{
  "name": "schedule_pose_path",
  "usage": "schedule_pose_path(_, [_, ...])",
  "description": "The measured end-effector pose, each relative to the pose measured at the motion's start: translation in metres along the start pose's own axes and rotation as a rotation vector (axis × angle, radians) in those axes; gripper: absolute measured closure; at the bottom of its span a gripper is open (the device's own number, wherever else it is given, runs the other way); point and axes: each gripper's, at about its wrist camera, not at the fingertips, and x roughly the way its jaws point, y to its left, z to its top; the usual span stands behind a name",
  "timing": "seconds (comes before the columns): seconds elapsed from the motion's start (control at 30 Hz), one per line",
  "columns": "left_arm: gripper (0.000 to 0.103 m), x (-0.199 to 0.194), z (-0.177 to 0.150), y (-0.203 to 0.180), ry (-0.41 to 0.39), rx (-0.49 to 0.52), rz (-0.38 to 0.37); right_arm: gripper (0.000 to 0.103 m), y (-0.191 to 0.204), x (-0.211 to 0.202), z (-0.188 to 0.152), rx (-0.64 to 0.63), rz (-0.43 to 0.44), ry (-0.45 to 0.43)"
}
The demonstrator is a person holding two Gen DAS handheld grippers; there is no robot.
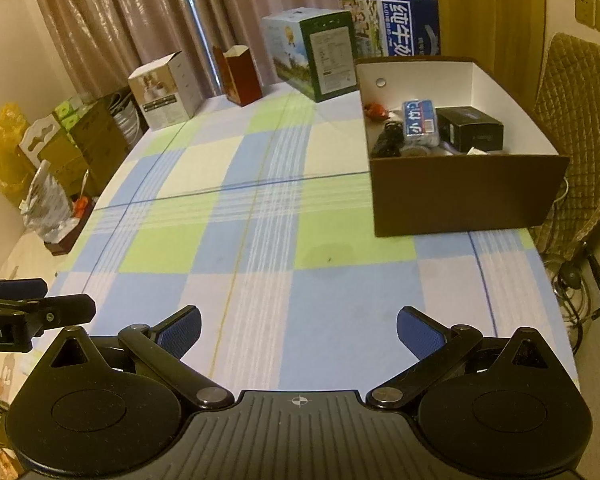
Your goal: Organize objects
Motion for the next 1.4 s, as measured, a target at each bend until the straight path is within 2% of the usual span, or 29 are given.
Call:
schedule_pose_path(0.73, [0.001, -0.018, -0.033, 0.018, -0.002, -0.020, 0.005, 0.002, 0.032, -0.008, -0.025, -0.030, 0.009, 0.013])
schedule_pose_path(1.4, [0.001, -0.020, -0.036, 0.016, 0.002, -0.030, 0.014, 0.002, 0.030, -0.011, -0.030, -0.029, 0.009, 0.018])
